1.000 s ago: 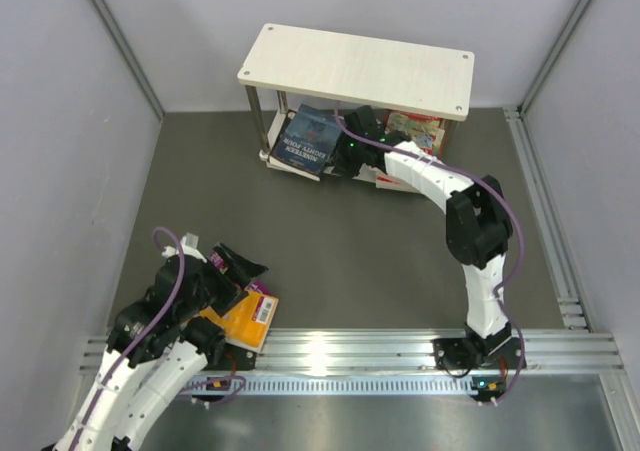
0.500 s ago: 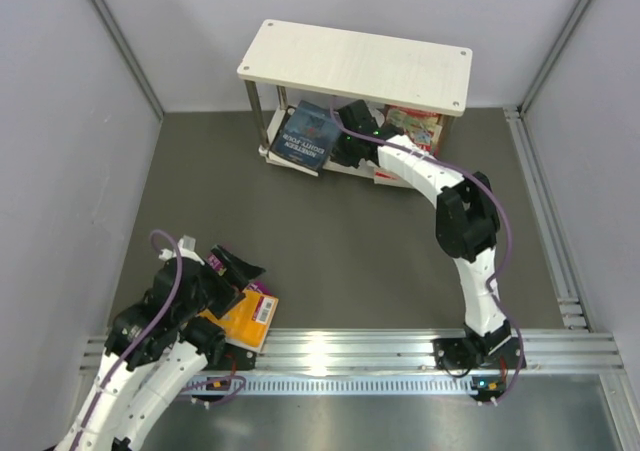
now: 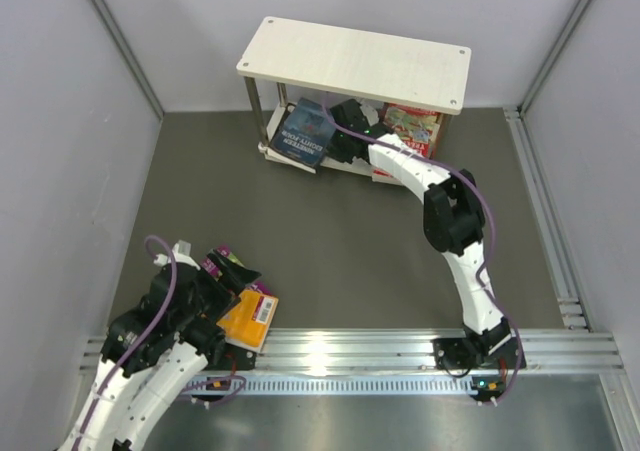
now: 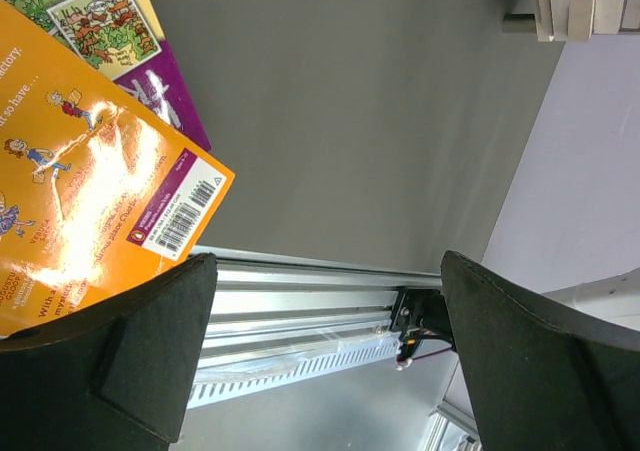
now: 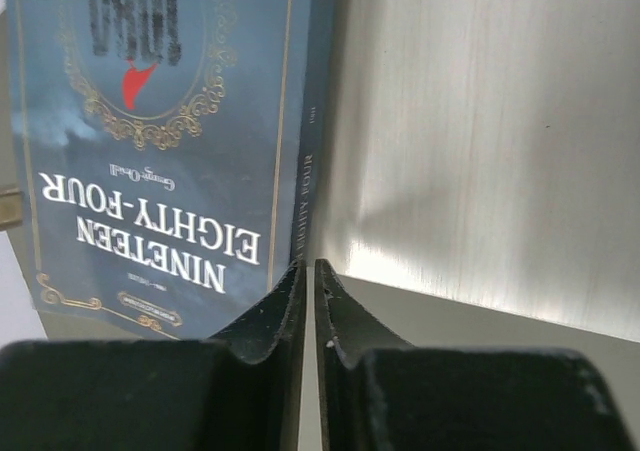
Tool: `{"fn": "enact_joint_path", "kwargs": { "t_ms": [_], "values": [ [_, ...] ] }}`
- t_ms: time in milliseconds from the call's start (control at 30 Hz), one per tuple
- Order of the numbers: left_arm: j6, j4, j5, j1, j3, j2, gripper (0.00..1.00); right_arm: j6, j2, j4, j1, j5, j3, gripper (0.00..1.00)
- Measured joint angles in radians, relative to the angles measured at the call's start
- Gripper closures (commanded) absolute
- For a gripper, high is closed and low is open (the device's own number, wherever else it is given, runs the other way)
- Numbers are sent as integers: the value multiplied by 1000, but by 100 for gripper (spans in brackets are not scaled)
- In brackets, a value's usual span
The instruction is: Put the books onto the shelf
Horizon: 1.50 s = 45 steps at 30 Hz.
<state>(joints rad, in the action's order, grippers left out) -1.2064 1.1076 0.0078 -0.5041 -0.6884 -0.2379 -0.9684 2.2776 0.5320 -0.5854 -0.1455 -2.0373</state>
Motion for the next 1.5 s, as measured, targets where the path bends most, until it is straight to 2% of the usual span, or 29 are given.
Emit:
{"fn": "enact_joint_path", "kwargs": {
  "t_ms": [333, 467, 500, 567, 733, 933, 1000, 1067, 1267, 1367, 1500],
  "values": [
    [5, -13, 10, 0, 0, -60, 1, -1, 21, -85, -10, 32, 1, 87],
    [5, -15, 13, 0, 0, -72, 1, 3, 21, -100, -8, 38, 3, 77],
    [5, -15, 13, 0, 0, -72, 1, 7, 21, -105, -8, 38, 8, 70],
    [4, -15, 13, 0, 0, -72, 1, 14, 17, -120, -7, 38, 27, 65],
    [4, -16, 11, 0, 0, -72, 1, 19, -49, -169, -15, 71, 158, 60],
    [1, 1, -34, 0, -16, -145, 1, 24, -238, -180, -57, 114, 358, 55],
    [0, 3, -48, 0, -17, -181, 1, 23, -305, -180, -80, 127, 420, 45],
    [-1, 4, -64, 0, -18, -210, 1, 15, -370, -179, -105, 156, 486, 40],
    [2, 27, -143, 0, -113, -288, 1, 1, -545, -357, -233, 407, 748, 39],
    [13, 35, -180, 0, -200, -363, 1, -7, -532, -451, -313, 568, 824, 38],
    [30, 50, -214, 0, -290, -432, 1, -42, -473, -552, -381, 695, 925, 39]
  ]
}}
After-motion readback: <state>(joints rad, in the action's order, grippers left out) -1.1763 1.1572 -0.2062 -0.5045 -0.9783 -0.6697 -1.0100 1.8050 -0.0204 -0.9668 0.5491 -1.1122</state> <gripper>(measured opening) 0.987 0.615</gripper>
